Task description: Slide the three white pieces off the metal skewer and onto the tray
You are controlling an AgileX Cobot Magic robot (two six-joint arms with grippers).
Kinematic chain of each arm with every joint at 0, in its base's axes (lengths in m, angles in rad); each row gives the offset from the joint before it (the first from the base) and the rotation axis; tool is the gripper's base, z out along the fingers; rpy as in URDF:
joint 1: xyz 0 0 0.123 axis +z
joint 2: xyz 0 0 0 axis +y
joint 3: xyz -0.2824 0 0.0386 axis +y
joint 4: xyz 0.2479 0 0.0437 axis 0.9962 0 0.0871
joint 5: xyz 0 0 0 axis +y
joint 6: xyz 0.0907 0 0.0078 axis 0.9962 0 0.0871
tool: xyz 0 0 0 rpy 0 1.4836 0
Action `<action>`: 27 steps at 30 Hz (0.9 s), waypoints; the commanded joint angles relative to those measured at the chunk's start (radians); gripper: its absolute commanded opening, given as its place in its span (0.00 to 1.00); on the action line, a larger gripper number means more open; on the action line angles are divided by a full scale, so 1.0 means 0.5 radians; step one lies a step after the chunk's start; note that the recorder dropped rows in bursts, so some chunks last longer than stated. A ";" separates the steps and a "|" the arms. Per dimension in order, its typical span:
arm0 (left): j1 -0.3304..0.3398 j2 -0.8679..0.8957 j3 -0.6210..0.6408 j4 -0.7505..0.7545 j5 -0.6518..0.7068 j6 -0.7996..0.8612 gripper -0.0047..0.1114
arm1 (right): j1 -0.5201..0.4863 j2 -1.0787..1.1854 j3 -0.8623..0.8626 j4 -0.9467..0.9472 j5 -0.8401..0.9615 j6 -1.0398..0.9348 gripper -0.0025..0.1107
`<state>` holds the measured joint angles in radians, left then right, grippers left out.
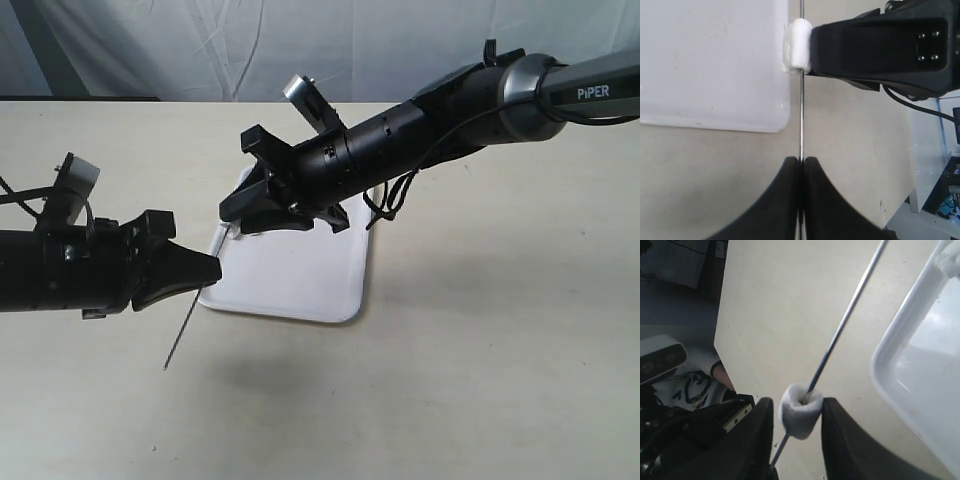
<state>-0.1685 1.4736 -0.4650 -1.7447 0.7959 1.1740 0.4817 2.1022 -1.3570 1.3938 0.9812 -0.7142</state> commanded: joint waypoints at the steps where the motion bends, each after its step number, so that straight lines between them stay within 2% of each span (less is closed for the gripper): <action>1: -0.006 0.008 -0.007 0.001 0.031 0.008 0.04 | -0.006 -0.006 -0.008 0.026 0.024 -0.022 0.31; 5: -0.006 0.008 -0.007 0.001 0.031 0.008 0.04 | -0.006 -0.006 -0.008 0.026 0.028 -0.022 0.30; 10: -0.006 0.008 -0.007 0.001 0.044 0.017 0.04 | -0.006 -0.006 -0.008 0.034 0.018 -0.068 0.16; 18: -0.006 0.008 0.032 0.001 0.159 0.025 0.04 | -0.006 -0.006 -0.008 0.034 -0.049 -0.088 0.16; 27: -0.006 -0.169 0.403 0.001 0.173 0.082 0.04 | -0.006 -0.006 -0.008 0.034 -0.362 -0.115 0.16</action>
<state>-0.1685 1.4221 -0.3228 -1.7532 0.8635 1.2075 0.4817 2.1022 -1.3570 1.4014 0.8743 -0.7549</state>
